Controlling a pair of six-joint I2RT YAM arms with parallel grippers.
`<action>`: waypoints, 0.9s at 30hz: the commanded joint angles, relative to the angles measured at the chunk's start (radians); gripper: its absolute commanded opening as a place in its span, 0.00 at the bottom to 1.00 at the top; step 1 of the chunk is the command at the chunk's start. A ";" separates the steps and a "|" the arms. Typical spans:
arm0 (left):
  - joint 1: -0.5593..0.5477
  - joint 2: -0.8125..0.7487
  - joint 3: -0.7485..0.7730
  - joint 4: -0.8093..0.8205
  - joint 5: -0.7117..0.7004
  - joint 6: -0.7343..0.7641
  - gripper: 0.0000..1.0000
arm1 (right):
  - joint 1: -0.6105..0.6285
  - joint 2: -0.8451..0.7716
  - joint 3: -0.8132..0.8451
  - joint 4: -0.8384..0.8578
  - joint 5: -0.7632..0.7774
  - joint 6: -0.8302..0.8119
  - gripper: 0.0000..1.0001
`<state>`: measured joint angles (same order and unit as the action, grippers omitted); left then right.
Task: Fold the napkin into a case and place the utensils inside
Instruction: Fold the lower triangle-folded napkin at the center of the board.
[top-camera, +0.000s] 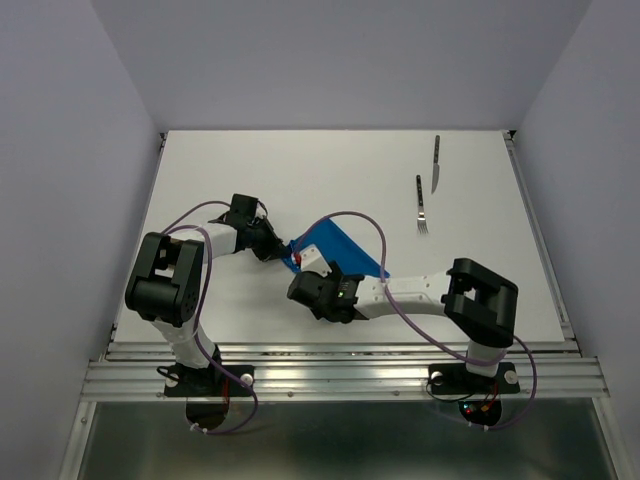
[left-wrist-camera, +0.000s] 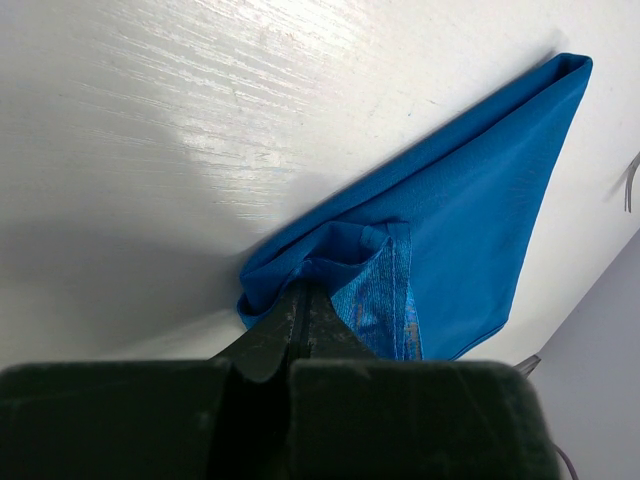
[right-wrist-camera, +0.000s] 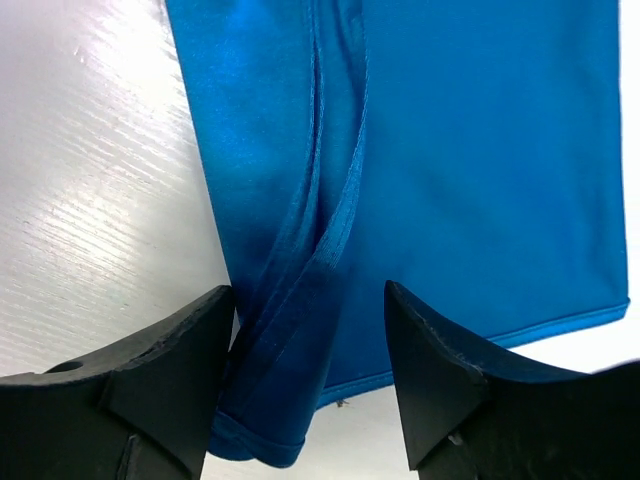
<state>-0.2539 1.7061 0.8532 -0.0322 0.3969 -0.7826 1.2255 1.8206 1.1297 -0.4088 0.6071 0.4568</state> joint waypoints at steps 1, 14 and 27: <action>-0.004 0.027 0.009 -0.041 -0.056 0.026 0.00 | -0.001 -0.075 -0.008 -0.013 0.072 0.020 0.66; -0.005 0.030 0.024 -0.052 -0.058 0.032 0.00 | -0.116 -0.153 -0.080 0.024 -0.016 0.042 0.64; -0.005 0.017 0.029 -0.057 -0.055 0.031 0.00 | -0.147 -0.153 -0.123 0.056 -0.075 0.042 0.60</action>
<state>-0.2558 1.7176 0.8688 -0.0353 0.3962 -0.7803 1.0859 1.6981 1.0107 -0.3901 0.5392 0.4866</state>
